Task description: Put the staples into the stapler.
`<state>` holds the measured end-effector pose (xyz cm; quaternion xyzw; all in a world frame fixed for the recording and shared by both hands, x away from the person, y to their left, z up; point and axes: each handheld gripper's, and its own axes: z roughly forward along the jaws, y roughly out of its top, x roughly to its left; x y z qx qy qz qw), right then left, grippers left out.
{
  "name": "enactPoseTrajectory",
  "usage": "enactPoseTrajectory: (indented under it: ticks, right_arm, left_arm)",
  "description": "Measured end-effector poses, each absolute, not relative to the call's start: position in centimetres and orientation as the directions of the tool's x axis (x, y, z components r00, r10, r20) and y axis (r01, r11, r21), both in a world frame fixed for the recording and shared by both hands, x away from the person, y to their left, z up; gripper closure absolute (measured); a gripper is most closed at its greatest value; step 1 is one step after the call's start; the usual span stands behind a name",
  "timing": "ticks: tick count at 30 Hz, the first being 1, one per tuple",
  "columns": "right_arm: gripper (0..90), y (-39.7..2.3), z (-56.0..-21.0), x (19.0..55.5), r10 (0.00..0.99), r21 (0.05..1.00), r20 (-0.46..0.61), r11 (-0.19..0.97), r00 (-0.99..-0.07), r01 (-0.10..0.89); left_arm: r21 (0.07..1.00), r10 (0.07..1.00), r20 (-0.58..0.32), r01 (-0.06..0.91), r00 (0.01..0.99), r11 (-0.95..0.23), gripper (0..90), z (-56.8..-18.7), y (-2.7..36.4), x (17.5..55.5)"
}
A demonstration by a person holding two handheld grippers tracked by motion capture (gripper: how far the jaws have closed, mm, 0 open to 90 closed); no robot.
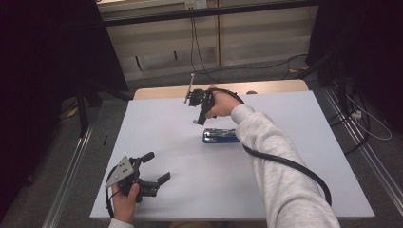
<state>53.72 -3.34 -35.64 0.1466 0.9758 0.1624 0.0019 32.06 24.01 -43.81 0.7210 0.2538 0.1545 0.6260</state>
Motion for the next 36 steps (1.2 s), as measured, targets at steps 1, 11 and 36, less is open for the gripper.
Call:
enactPoseTrajectory:
  ticks: [1,11,36]
  right_arm:
    - [78.4,-3.4,-35.7,53.7,0.285,0.320,0.046,0.904,-0.957,0.284]
    - [78.3,-4.4,-35.9,53.5,0.283,0.301,0.044,0.911,-0.958,0.283]
    - [78.4,-6.3,-36.0,53.0,0.281,0.302,0.053,0.910,-0.958,0.283]
  left_arm:
    - [0.981,0.559,-0.095,0.173,0.823,-0.088,2.8,-43.8,24.0,32.1]
    - [0.980,0.556,-0.090,0.173,0.826,-0.099,2.8,-43.8,24.0,32.0]
    - [0.979,0.552,-0.083,0.171,0.830,-0.109,2.8,-43.9,24.0,32.0]
